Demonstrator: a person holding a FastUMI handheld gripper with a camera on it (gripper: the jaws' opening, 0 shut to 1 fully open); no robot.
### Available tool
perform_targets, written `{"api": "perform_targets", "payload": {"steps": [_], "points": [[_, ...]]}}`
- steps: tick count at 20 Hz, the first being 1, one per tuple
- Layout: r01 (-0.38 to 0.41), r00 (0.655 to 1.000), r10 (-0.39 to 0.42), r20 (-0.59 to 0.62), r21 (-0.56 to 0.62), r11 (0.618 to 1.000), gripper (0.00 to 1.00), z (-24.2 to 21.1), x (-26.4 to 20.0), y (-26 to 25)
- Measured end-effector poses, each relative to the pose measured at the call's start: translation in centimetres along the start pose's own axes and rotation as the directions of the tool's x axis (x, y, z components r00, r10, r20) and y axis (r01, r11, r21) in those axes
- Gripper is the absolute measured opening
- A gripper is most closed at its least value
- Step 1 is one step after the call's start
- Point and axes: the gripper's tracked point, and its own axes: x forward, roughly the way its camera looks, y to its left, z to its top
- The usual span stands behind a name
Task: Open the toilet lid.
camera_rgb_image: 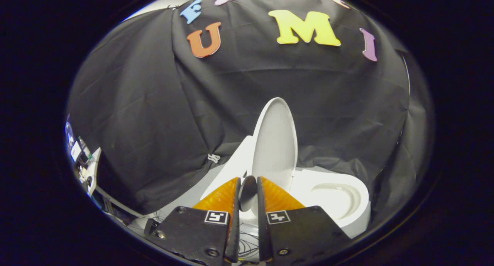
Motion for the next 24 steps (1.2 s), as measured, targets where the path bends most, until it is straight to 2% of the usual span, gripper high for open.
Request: {"api": "perform_targets", "payload": {"steps": [4, 9, 12, 14, 15, 16, 17, 20, 24], "points": [[0.029, 1.000, -0.029, 0.004, -0.071, 0.997, 0.23, 0.1, 0.9, 1.5], [0.081, 0.996, -0.078, 0.031, -0.094, 0.992, 0.23, 0.1, 0.0, -0.2], [0.074, 0.997, -0.071, 0.037, -0.083, 0.994, 0.24, -0.3, -0.9, -1.5], [-0.004, 1.000, 0.003, -0.017, -0.044, 0.999, 0.31, -1.7, -1.8, -0.8], [-0.031, 0.999, 0.030, -0.022, -0.022, 0.999, 0.38, -1.8, -2.6, -0.9], [-0.056, 0.998, 0.056, -0.005, -0.007, 0.998, 0.39, -1.7, -3.4, -0.9], [-0.068, 0.997, 0.068, 0.022, -0.006, 0.998, 0.47, -1.4, -4.7, -1.0], [0.000, 0.989, 0.011, 0.150, -0.073, 0.997, 0.55, -0.7, -9.4, -3.2], [0.076, 0.957, -0.035, 0.288, -0.133, 0.988, 0.65, -2.9, -16.2, -6.9]]}}
